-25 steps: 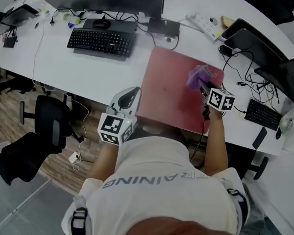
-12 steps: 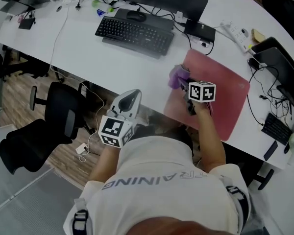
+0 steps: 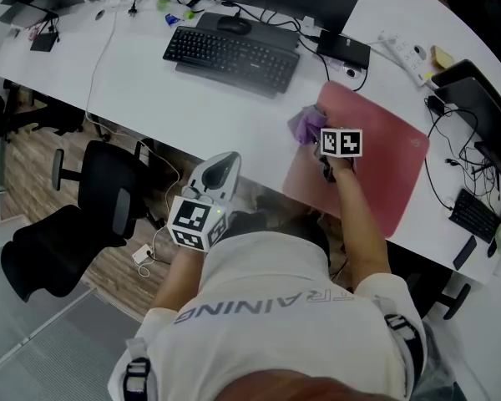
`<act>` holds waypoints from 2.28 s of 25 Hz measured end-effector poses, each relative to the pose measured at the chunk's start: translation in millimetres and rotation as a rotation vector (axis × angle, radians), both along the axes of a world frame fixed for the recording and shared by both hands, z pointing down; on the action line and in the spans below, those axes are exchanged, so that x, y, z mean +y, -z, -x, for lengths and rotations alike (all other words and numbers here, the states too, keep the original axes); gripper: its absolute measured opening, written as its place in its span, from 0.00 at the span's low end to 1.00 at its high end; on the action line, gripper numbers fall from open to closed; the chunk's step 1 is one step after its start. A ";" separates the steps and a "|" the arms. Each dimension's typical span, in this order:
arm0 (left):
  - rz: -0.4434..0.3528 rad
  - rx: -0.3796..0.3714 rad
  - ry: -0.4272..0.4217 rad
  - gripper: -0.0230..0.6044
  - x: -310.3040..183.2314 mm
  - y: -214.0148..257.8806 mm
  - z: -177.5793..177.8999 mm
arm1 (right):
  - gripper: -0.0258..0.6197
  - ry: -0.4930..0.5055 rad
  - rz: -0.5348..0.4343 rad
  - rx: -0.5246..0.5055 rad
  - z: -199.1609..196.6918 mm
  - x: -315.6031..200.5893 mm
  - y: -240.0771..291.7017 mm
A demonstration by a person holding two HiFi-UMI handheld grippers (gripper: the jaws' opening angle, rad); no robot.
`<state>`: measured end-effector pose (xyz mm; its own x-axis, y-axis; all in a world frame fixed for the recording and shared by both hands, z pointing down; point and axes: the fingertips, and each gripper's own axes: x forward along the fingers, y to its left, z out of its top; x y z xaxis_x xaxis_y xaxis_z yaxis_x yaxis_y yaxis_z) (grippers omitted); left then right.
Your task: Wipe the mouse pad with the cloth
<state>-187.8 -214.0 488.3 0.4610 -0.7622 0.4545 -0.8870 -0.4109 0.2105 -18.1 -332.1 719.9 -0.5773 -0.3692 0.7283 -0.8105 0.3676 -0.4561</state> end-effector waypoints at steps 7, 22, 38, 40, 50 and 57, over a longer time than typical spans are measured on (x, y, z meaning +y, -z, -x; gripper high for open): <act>-0.005 0.002 -0.039 0.09 0.5 4.4 -39.3 | 0.18 -0.015 0.019 0.008 -37.2 5.0 -2.3; -0.031 0.005 -0.080 0.09 4.2 14.8 -142.9 | 0.18 -0.098 0.056 0.018 -165.4 38.2 -2.0; -0.076 0.040 -0.265 0.09 7.0 23.7 -275.3 | 0.18 -0.260 0.054 0.043 -307.6 90.7 -1.6; -0.077 0.036 -0.283 0.09 7.5 22.4 -285.6 | 0.18 -0.282 0.056 0.045 -323.9 96.8 -1.5; -0.079 0.042 -0.263 0.09 4.8 17.8 -297.8 | 0.18 -0.353 0.045 0.133 -400.7 123.4 0.9; -0.077 0.048 -0.213 0.09 0.0 18.3 -273.0 | 0.18 -0.405 0.043 0.224 -431.1 133.5 3.1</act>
<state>85.1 -214.0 470.0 0.6348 -0.6772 0.3722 -0.7684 -0.6040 0.2114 413.0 -198.6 716.8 -0.2201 -0.4993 0.8380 -0.9651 -0.0139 -0.2617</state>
